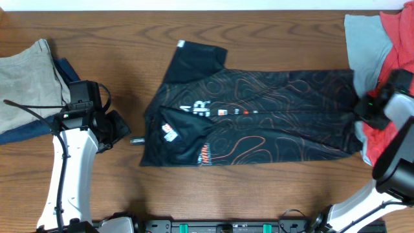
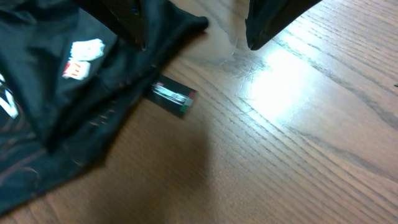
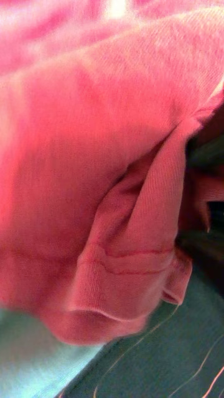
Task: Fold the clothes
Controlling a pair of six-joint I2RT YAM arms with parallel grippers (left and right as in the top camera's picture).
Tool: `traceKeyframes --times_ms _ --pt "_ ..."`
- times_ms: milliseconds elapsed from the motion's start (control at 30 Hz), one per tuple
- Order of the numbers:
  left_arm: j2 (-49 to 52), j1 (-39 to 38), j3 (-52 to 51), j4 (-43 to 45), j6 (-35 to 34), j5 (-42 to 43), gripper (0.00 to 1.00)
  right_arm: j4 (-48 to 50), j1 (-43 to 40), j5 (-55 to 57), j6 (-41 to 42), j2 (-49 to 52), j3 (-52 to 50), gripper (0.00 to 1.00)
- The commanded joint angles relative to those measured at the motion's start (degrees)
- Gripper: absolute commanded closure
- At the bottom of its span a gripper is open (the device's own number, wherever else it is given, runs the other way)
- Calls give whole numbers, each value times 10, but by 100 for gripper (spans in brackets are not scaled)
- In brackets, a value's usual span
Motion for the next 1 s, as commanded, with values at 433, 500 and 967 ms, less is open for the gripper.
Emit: traceKeyframes --times_ms 433,500,967 --pt "4 1 0 22 6 8 43 -64 -68 170 57 -23 -8 51" --pt "4 1 0 22 10 8 43 -82 -79 222 88 -23 -8 49" --pt "7 -29 0 57 68 70 39 -71 -120 -184 -26 -43 24 34"
